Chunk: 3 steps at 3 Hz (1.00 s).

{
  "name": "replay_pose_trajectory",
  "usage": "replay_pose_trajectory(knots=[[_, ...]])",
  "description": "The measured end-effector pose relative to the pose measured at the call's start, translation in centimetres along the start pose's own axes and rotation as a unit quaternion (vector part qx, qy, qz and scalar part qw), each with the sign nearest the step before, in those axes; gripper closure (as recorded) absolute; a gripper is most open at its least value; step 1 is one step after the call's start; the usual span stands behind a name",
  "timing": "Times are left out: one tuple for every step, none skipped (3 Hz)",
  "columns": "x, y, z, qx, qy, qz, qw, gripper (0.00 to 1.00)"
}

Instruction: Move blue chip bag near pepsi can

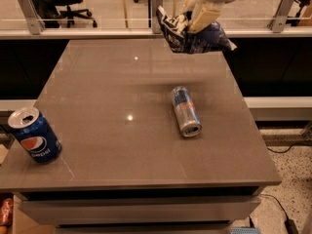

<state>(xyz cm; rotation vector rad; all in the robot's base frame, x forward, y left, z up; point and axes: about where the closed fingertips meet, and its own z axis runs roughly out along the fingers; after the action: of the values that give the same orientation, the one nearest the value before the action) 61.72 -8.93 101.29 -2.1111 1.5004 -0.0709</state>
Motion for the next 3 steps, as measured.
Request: replay_pose_trajectory(knots=[[-3.5,0.2,-1.0,-0.002,-0.037,-0.070,0.9969,1.00],[-7.5,0.8,-1.5,-0.008,-0.084,-0.145,0.9858,1.00],[-7.5,0.8,-1.5,-0.008,-0.084,-0.145,0.9858,1.00]])
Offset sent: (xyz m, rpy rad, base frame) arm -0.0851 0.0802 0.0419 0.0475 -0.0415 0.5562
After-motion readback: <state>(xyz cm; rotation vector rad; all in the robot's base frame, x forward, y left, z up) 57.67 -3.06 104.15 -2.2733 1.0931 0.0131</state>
